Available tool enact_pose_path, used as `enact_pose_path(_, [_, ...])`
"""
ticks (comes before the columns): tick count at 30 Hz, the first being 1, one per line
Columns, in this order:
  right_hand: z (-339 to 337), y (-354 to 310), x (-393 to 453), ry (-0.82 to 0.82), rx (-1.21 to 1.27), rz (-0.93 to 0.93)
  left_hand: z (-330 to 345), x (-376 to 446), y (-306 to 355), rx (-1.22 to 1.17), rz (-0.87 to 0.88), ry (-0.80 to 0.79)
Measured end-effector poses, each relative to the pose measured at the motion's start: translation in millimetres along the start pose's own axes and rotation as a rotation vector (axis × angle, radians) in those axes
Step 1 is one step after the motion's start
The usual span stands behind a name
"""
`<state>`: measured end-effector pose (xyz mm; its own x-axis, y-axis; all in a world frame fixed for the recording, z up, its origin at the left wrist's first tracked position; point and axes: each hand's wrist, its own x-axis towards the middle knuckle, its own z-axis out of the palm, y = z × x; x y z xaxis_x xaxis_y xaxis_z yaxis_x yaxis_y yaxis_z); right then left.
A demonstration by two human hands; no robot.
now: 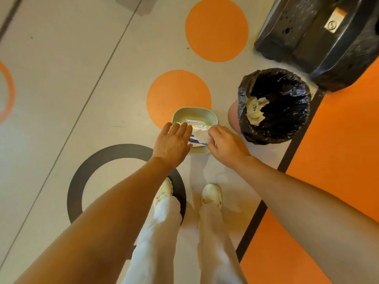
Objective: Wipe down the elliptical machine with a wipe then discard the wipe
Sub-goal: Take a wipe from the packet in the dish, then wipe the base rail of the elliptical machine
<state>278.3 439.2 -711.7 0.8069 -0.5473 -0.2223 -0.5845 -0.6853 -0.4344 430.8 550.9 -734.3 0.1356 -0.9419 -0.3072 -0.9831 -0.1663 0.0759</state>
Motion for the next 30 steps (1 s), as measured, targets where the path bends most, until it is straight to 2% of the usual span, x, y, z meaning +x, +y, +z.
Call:
enact_pose_path(7, [-99.5, -39.8, -24.7, 0.123, -0.053, 0.046, -106.1, -14.1, 7.7, 0.037, 0.165, 0.145])
enact_pose_path(14, [-191.8, -40.7, -62.3, 0.205, -0.048, 0.120, -206.2, -14.6, 34.2, 0.087, 0.278, 0.212])
enact_pose_path(22, [-295.5, 1.9, -129.0, 0.201, -0.082, 0.229, -288.1, 0.4, 123.1, 0.122, 0.373, 0.234])
enact_pose_path(30, [-369.3, 76.0, -209.4, 0.223, -0.136, 0.278, -332.2, 41.0, 240.8, 0.132, 0.423, 0.242])
